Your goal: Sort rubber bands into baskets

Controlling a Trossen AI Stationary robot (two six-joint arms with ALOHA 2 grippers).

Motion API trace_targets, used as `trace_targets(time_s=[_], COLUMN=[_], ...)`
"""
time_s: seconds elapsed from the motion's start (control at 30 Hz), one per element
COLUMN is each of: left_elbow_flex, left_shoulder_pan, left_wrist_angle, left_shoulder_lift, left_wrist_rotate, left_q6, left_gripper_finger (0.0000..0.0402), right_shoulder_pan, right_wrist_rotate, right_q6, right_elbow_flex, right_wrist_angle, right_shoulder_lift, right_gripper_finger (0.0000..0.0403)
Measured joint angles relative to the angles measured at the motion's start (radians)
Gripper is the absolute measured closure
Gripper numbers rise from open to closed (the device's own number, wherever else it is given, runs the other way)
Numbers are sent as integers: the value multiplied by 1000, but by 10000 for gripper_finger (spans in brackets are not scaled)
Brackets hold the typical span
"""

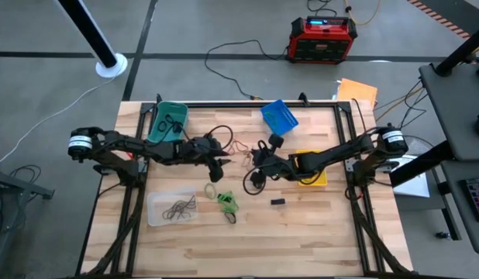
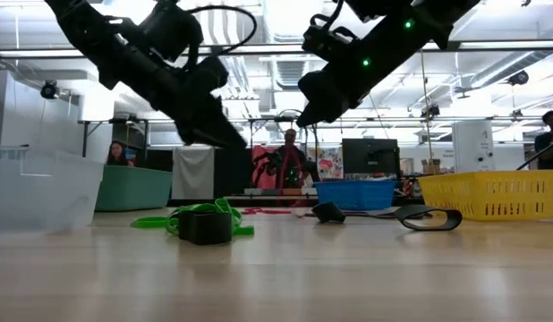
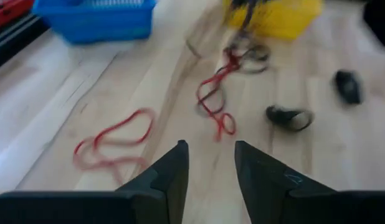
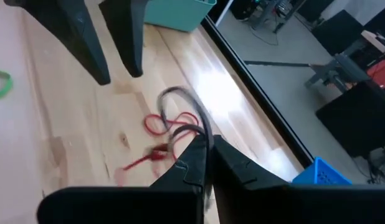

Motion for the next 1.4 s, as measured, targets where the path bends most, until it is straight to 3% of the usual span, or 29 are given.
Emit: trace_targets(time_s=[0.13, 0.5, 0.87, 1.2, 1.4], left_elbow_flex=[0, 0, 0, 0, 0], left_shoulder_pan=[0, -1, 0, 0, 2], left_wrist_angle=[83, 206, 390, 519, 544], left_shoulder_lift=[0, 8, 168, 246, 246], left_wrist_rotate=[79, 138, 137, 137, 137], left_q6=[25, 92, 110, 117, 135], left_gripper_finger=[278, 255, 219, 220, 267], right_shoulder_pan=[0, 0, 1, 1, 1], right_wrist_rotate=[-1, -15, -61, -63, -63], right_q6=[-8, -23, -43, -41, -39], right_elbow_flex=[-1, -1, -1, -1, -1], right_wrist_angle=[5, 71, 104, 104, 104], right_shoulder_lift=[-2, -3, -3, -3, -3], right_gripper_finger=[394, 394, 394, 394, 394])
